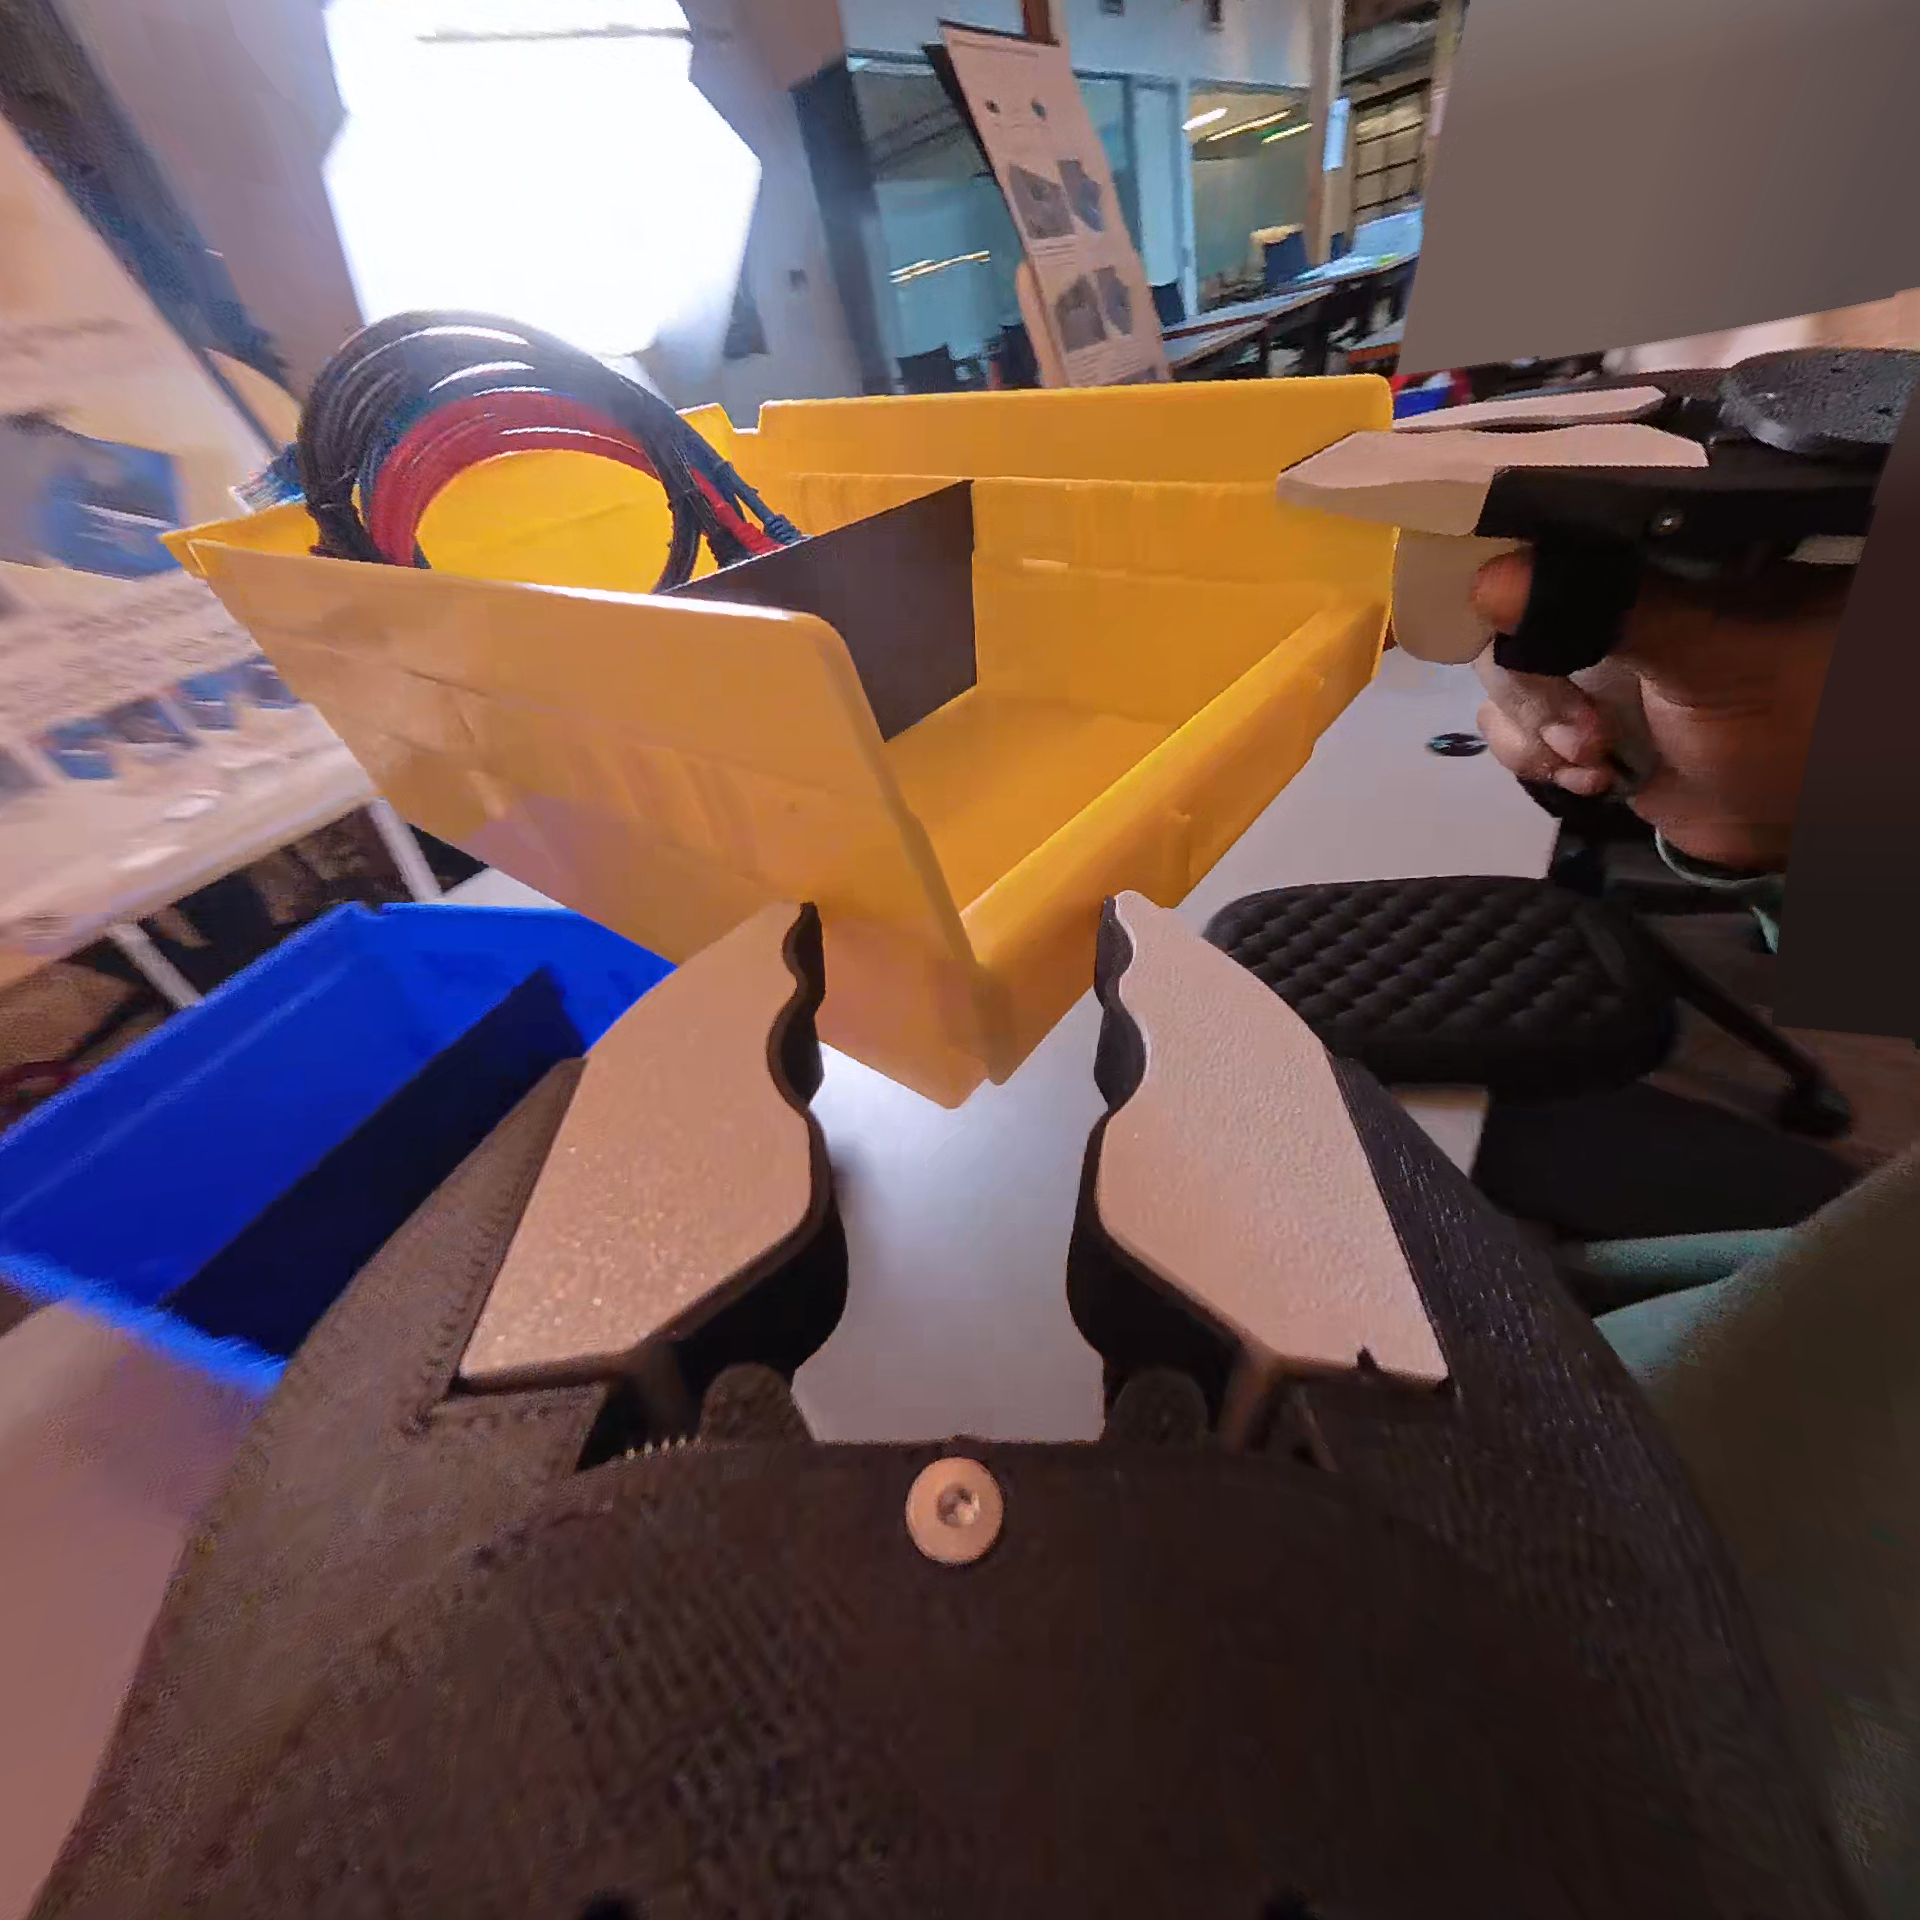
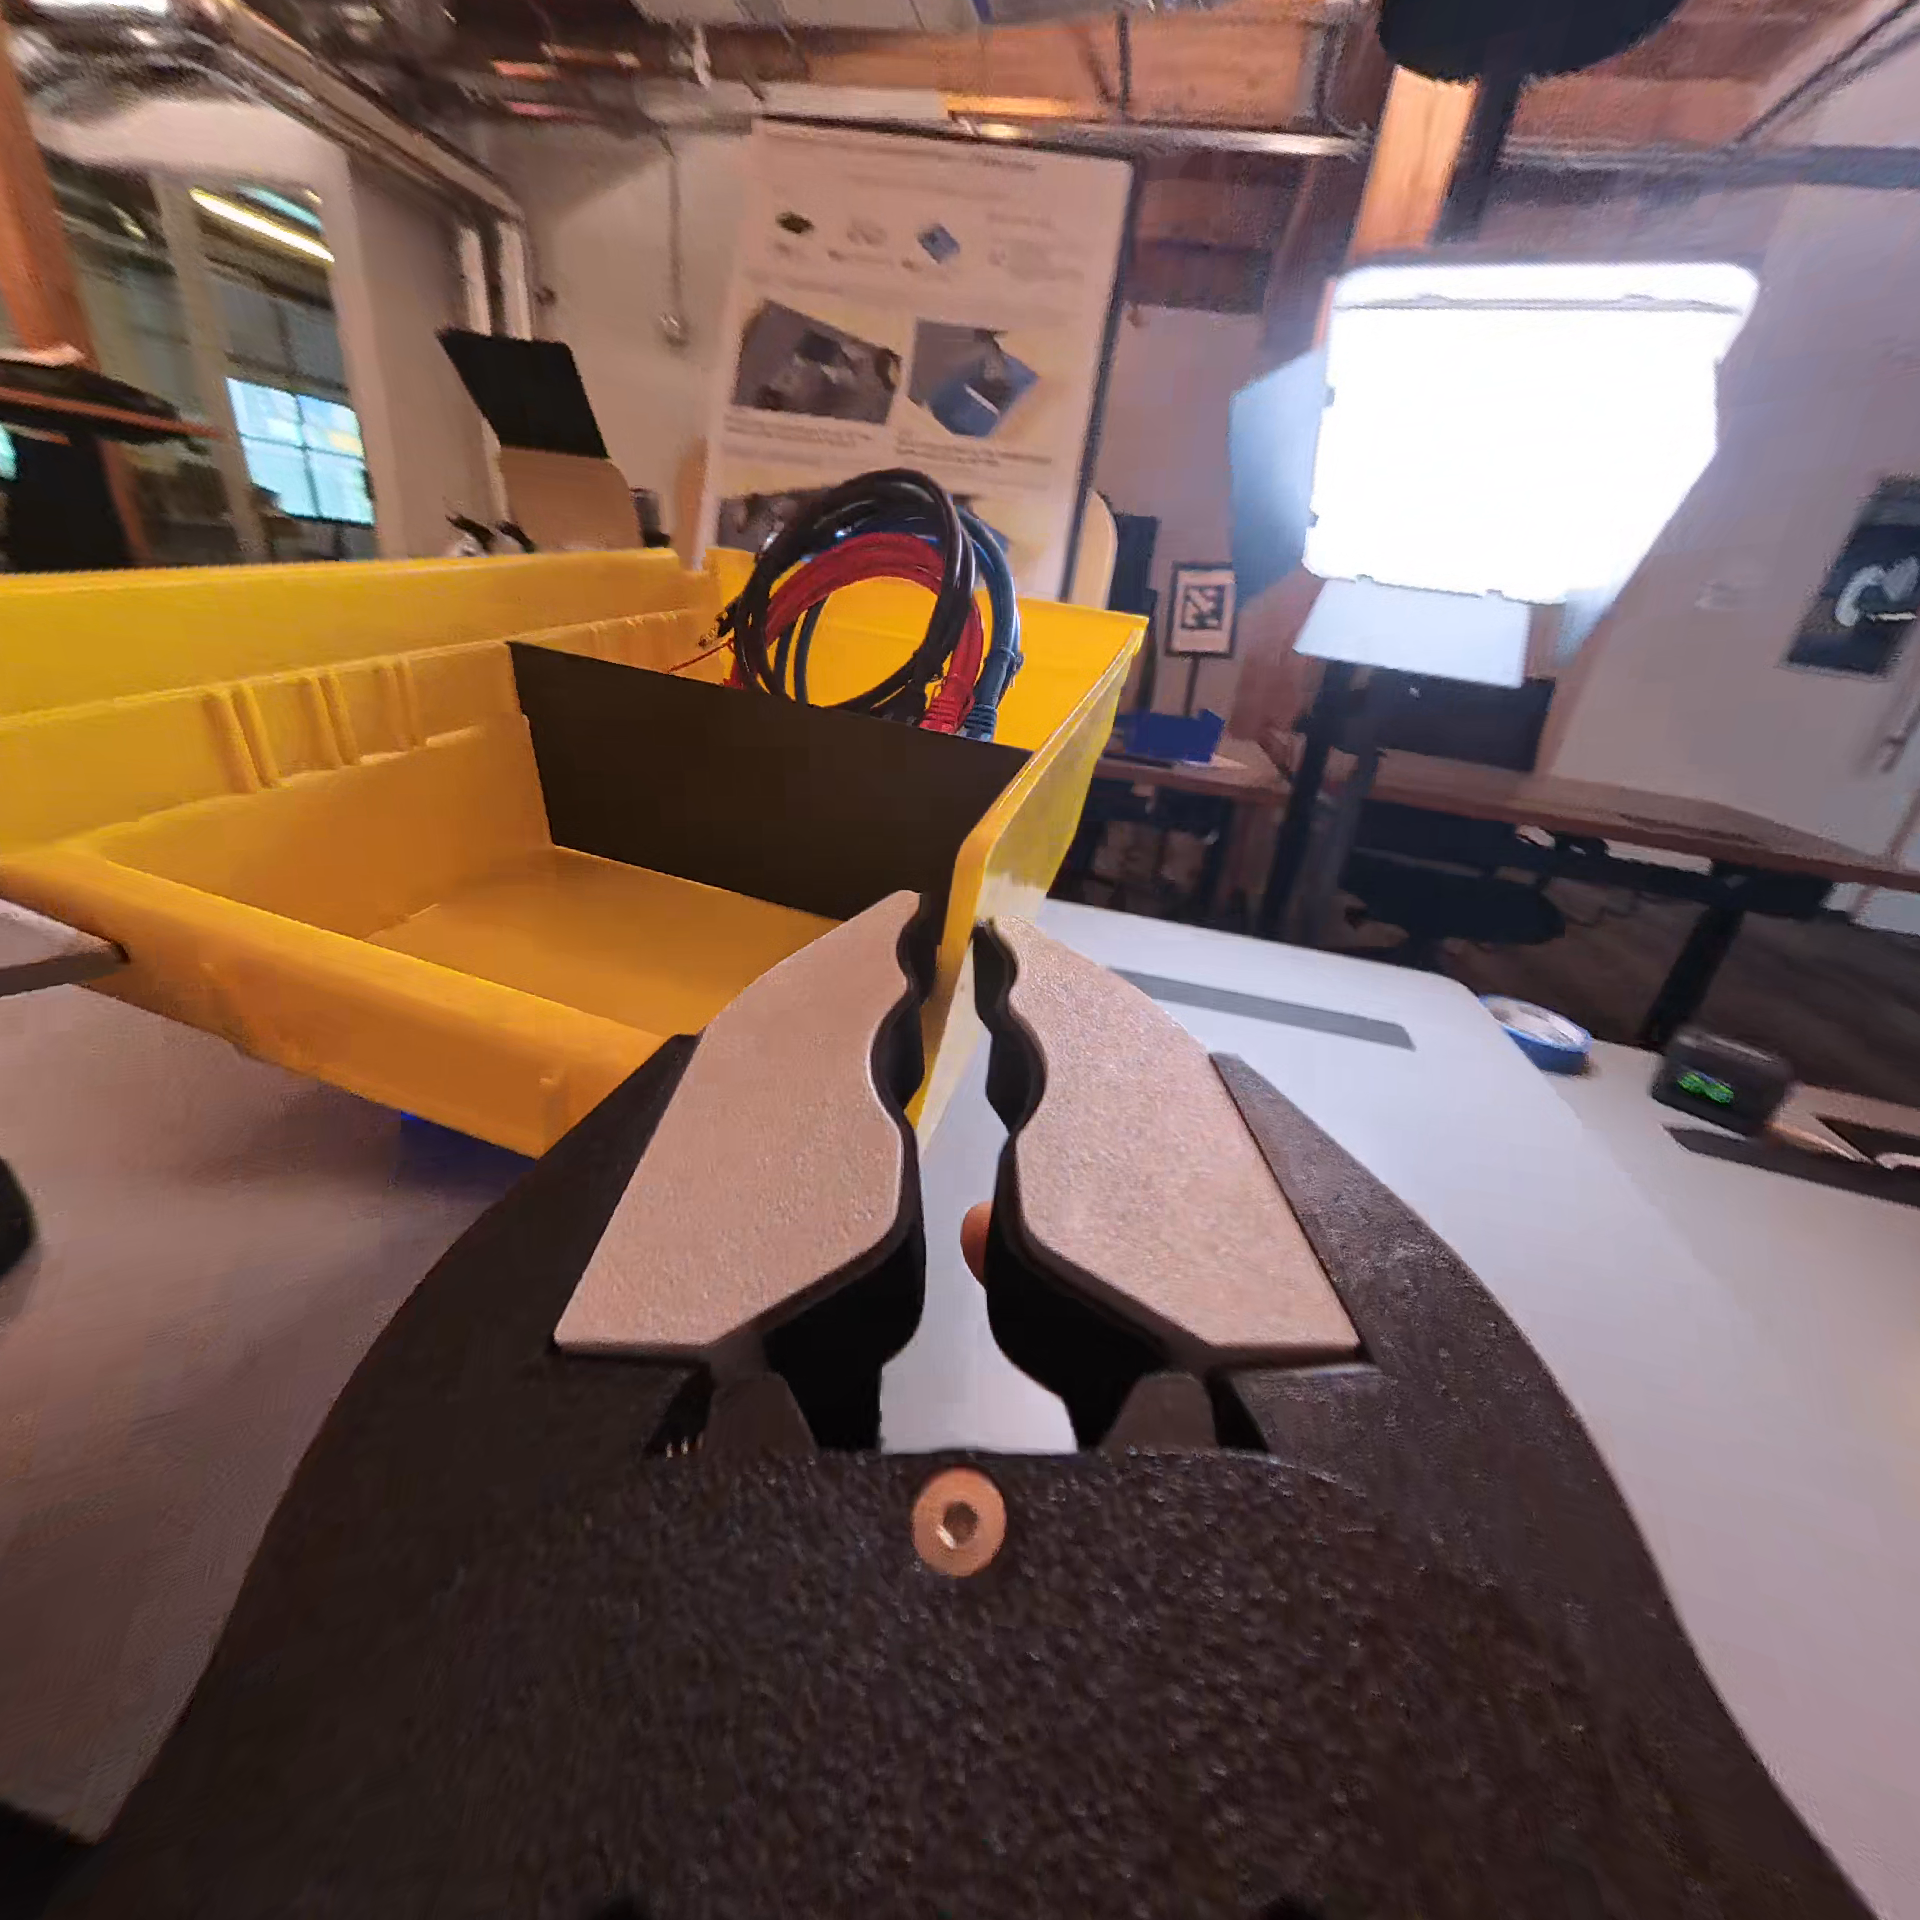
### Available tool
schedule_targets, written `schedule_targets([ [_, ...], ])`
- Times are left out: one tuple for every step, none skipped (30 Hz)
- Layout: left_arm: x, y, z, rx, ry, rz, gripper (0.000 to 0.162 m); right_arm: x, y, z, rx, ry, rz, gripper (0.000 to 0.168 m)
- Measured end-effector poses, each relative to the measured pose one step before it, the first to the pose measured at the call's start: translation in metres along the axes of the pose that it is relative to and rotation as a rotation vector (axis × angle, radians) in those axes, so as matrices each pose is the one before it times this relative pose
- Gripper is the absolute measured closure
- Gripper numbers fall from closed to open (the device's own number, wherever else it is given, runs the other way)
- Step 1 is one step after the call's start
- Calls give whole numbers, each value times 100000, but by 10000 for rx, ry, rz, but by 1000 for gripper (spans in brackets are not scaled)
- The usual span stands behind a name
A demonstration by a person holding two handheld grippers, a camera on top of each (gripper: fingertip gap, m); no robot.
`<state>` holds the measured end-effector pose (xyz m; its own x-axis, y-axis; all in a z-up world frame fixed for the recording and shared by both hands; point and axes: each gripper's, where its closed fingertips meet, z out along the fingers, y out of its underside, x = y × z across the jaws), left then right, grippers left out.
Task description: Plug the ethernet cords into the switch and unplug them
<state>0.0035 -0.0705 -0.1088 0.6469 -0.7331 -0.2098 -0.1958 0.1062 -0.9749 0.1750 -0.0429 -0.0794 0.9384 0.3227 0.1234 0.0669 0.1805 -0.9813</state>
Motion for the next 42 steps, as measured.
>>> schedule_targets([
  [-1328, -344, -1360, -95, -338, 214, 111, -1474, -623, 1247, 195, -383, 43, 162],
  [-1425, -340, -1344, -54, -311, 80, 111, -1488, -538, 1373, 163, -402, 119, 162],
  [-1443, -175, -1328, -109, -312, 103, 111, -1494, -419, 1471, 131, -426, 171, 162],
  [-1389, -8, -1295, -145, -309, 155, 112, -1464, -273, 1486, 113, -385, 129, 162],
  [-1339, 171, -1272, -172, -286, 131, 112, -1436, -85, 1488, 90, -362, 81, 162],
  [-1285, 353, -1265, -216, -230, 109, 113, -1455, 53, 1444, 92, -411, 131, 162],
  [-1283, 482, -1231, -203, -211, 39, 113, -1517, 90, 1384, 98, -487, 184, 161],
  [-1230, 681, -1153, -272, -156, -60, 113, -1465, 165, 1348, 53, -427, 117, 161],
  [-1144, 885, -1093, -321, -131, -46, 114, -1445, 264, 1282, 10, -391, 34, 161],
  [-1024, 982, -1062, -289, -124, -54, 114, -1410, 345, 1196, -11, -395, 41, 160],
  [-820, 1128, -1004, -288, -59, -78, 115, -1312, 457, 1108, -60, -333, -28, 159],
  [-662, 1285, -916, -312, -44, -92, 115, -1271, 506, 994, -89, -309, -83, 159],
  [-553, 1353, -828, -270, -50, -151, 116, -1227, 563, 933, -115, -301, -48, 159],
  [-477, 1348, -758, -169, -42, -166, 117, -1182, 654, 892, -146, -292, -20, 159],
  [-451, 1327, -702, -70, -67, -151, 117, -1143, 741, 857, -167, -290, -2, 158],
  [-449, 1321, -653, -10, -83, -201, 117, -1133, 835, 820, -174, -286, 11, 158],
  [-452, 1165, -557, 97, -67, -263, 117, -967, 955, 787, -200, -223, -13, 158],
  [-487, 1010, -443, 136, -105, -183, 117, -783, 1105, 813, -244, -166, -42, 158],
  [-499, 883, -297, 150, -140, -121, 117, -573, 1243, 827, -296, -115, -83, 158],
  [-466, 699, -201, 182, -133, -153, 118, -429, 1258, 809, -291, -103, -100, 158],
  [-488, 557, -169, 214, -123, -132, 120, -419, 1216, 774, -291, -148, -16, 158],
  [-551, 556, -143, 151, -105, -189, 122, -465, 1163, 734, -295, -201, 49, 158],
  [-625, 778, -17, -33, -84, -313, 124, -482, 944, 668, -176, -194, 20, 157],
  [-408, 1525, 247, -497, 80, -304, 124, -210, 471, 523, 12, 76, -107, 157],
  [-352, 1488, 374, -420, -64, -79, 125, -119, 483, 587, -192, 120, -177, 157],
  [-221, 1105, 450, -194, -165, 133, 125, -23, 357, 490, -150, 114, -85, 157],
  [-54, 901, 444, -157, -12, 98, 126, 174, 703, 566, -362, 122, -68, 157],
  [-193, 754, 490, -141, -26, -67, 126, 155, 1123, 694, -605, 13, -24, 157],
  [-341, 437, 493, -17, -78, -262, 126, 168, 926, 642, -472, 54, -29, 156],
  [-223, -284, 264, 353, 26, -372, 127, 140, 245, 316, -98, 109, -175, 155],
  [-202, 73, 334, 12, 90, -406, 126, -118, 263, 62, -245, -64, -384, 151],
  [-231, 315, 429, -164, 49, -365, 126, -148, 177, -143, -204, -119, -257, 145],
  [-209, 214, 376, -113, -15, -324, 126, -135, 103, -337, -88, -194, -86, 138],
  [-68, 129, 342, -73, -1, -194, 123, -80, 33, -575, -14, -248, -40, 133],
  [-53, -130, 233, 36, -56, -72, 118, 28, 120, -800, -66, -259, -106, 130],
  [-97, -274, 145, 85, -103, -17, 110, 265, 241, -943, -148, -178, -170, 128],
  [-143, -654, 4, 320, -131, -28, 106, 481, 413, -976, -218, -125, -229, 125],
  [-174, -715, -34, 305, -100, -109, 105, 584, 707, -915, -382, -139, -229, 122],
  [-250, -461, 72, 103, -125, -113, 106, 740, 952, -818, -480, -67, -191, 116],
  [-395, -89, 233, -132, -210, 40, 113, 937, 1071, -706, -455, 52, -249, 112],
  [-538, 132, 285, -240, -340, 226, 119, 1026, 1172, -498, -468, 110, -388, 109],
  [-620, -6, 207, -124, -453, 341, 126, 1060, 1312, -165, -542, 136, -495, 104],
])
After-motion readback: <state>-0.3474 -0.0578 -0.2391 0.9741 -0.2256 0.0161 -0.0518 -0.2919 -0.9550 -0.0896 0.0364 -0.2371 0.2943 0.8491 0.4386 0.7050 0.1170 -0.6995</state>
